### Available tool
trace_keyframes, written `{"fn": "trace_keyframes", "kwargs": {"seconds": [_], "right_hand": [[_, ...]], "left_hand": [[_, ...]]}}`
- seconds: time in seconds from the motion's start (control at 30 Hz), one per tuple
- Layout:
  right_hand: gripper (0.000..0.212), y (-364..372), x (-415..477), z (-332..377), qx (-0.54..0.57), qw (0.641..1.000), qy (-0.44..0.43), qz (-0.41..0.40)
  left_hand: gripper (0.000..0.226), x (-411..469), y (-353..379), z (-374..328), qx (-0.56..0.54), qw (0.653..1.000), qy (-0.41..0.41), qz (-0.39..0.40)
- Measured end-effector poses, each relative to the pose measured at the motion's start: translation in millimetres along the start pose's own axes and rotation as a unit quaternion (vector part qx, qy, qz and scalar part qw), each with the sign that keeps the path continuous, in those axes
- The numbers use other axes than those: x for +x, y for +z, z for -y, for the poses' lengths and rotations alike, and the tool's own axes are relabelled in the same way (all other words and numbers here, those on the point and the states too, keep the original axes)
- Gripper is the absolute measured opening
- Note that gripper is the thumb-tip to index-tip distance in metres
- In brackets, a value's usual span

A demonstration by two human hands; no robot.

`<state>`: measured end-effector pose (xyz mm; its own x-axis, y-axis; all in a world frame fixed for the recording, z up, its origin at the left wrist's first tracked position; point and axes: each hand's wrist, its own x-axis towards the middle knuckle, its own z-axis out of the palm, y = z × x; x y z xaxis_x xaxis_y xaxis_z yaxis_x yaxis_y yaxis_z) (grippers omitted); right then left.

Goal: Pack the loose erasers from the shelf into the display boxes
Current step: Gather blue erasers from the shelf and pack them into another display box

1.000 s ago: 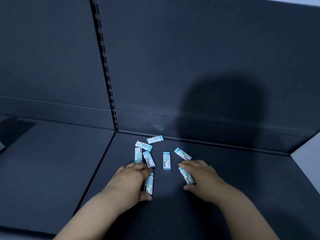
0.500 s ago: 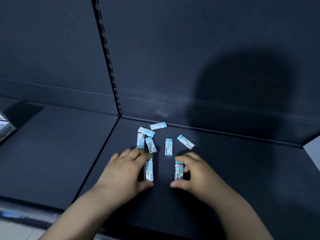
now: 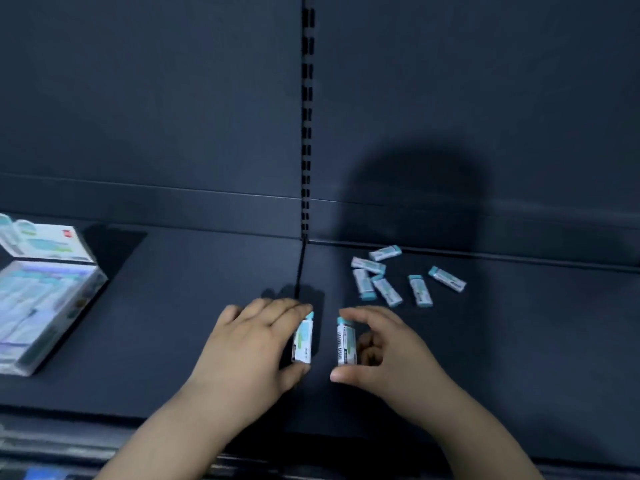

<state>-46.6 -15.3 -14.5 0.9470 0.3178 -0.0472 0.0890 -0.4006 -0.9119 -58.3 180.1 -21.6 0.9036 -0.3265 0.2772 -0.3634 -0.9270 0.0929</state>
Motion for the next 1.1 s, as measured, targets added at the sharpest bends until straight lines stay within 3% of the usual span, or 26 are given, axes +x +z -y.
{"fn": "trace_keyframes", "kwargs": {"seconds": [0.27,0.57,0.77,1.1], "right_hand": [[0.067,130.9,25.5,62.6,-0.079,0.995,-0.018,-0.052],[0.063,170.2,20.1,72.2,-0.100,0.994,-0.015,-0.051],[0.064,186.4,41.9,73.5,-0.077,0.997,-0.027,-0.003],[0.066,251.7,86.6,113.9,-0.116,0.991,-0.060,0.024]], "left_hand": [[0.069,-58.7,-40.8,118.6,-0.022,0.999,0.037,-0.011],[0.072,-92.5,-41.9,152.8,-0.024,0.999,0.033,-0.008],[0.064,-107.1,-48.4,172.7,-0.007,1.000,-0.006,-0.005],[0.065,-133.6,-79.3,281.9,0.025,0.994,-0.109,-0.005]]}}
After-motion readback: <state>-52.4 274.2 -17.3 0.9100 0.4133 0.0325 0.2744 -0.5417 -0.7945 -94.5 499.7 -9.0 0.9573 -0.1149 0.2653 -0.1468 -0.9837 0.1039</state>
